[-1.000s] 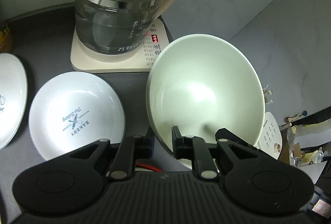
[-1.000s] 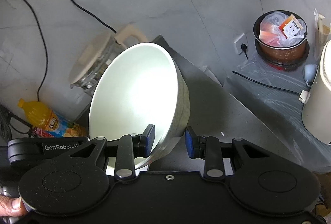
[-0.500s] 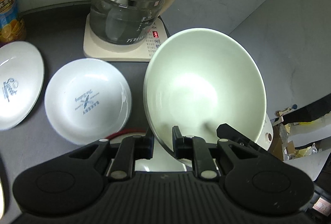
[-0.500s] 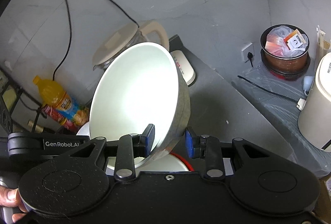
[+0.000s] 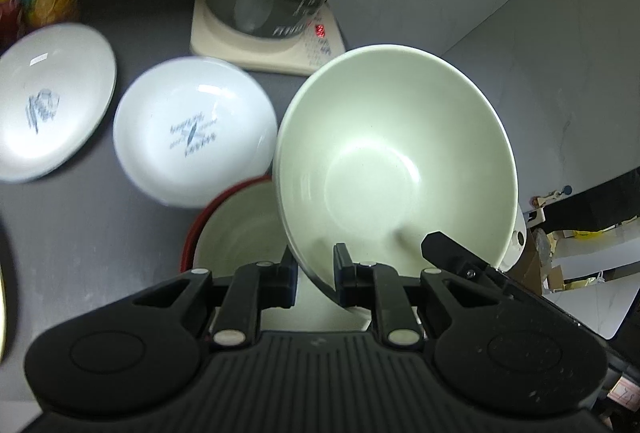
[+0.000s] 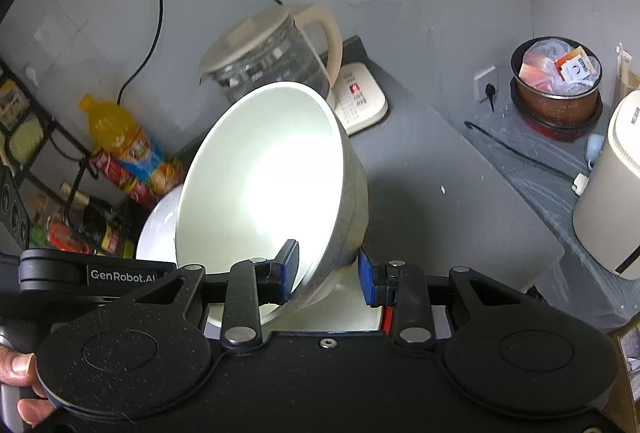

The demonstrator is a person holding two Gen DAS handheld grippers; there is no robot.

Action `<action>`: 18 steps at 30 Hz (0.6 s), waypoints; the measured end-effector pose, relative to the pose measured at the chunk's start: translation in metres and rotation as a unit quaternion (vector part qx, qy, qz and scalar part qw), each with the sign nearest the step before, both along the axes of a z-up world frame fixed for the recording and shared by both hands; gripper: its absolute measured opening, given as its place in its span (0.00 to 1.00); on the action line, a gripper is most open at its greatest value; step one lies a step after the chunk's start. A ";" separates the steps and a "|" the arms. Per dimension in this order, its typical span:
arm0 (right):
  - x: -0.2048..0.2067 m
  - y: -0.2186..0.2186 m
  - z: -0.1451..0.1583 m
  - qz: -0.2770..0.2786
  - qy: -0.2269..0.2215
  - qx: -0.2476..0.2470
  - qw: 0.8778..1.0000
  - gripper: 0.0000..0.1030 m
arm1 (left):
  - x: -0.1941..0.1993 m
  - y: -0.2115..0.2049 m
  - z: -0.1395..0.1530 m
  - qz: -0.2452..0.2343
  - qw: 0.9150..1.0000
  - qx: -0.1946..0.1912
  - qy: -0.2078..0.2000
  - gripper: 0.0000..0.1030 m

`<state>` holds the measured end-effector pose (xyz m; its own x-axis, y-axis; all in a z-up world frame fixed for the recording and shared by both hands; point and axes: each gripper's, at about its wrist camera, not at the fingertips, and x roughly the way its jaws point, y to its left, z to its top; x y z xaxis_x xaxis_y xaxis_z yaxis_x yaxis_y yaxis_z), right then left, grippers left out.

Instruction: Organize plates and bowls

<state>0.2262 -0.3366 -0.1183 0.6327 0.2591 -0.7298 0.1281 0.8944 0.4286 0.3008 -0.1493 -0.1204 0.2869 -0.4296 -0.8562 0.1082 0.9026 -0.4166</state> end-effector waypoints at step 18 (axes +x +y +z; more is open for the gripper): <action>-0.009 0.018 -0.029 0.052 0.076 0.001 0.996 0.32 | -0.027 0.014 -0.027 0.009 0.999 0.037 0.038 0.16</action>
<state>0.2176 -0.3182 -0.1469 0.4852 0.3188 -0.8142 0.0982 0.9054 0.4131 0.2738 -0.1357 -0.1476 0.2268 -0.3592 -0.9053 0.0612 0.9329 -0.3549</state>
